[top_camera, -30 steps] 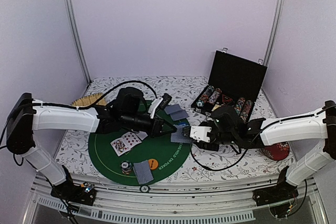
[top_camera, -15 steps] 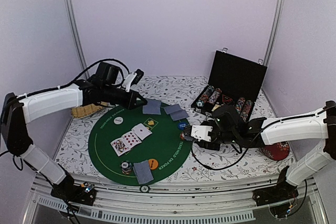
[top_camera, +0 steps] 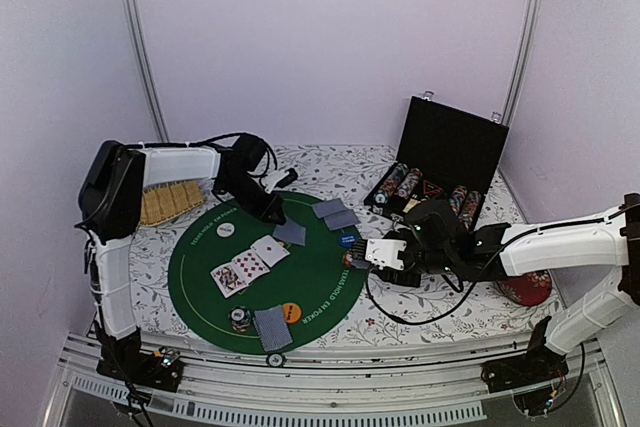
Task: Distribute texas hold em gaming equipment
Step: Place the poker card in the community card area.
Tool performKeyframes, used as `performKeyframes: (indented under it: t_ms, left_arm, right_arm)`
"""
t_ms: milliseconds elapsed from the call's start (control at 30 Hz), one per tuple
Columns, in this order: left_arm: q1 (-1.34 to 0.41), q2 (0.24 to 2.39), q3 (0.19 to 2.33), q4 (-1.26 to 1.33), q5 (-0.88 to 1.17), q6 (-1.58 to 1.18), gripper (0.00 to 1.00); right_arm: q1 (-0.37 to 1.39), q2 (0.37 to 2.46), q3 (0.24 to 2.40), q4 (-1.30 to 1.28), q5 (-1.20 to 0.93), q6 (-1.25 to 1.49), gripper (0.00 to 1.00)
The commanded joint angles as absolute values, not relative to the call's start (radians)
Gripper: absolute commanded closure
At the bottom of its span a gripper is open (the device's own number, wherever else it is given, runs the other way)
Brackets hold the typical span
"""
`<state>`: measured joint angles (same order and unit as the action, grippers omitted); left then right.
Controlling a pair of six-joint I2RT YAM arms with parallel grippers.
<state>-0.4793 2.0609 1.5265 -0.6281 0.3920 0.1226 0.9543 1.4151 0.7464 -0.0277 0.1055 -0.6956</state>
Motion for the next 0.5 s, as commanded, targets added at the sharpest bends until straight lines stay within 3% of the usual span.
performKeyframes:
  t_ms: [0,200,467]
  left_arm:
    - [-0.463,2.166,1.645,-0.747,0.375,0.218,1.0]
    - [-0.465,2.282,1.721,-0.797,0.177,0.254,1.0]
    - [-0.486,2.239,1.656,-0.698,0.152,0.369,1.0]
  right_arm:
    - [0.95,1.384,0.742,-0.027,0.091,-0.681,0.49]
    - [0.951,1.382,0.741,-0.03,0.094,-0.681,0.49]
    - [0.95,1.389,0.742,-0.025,0.091,-0.681,0.49]
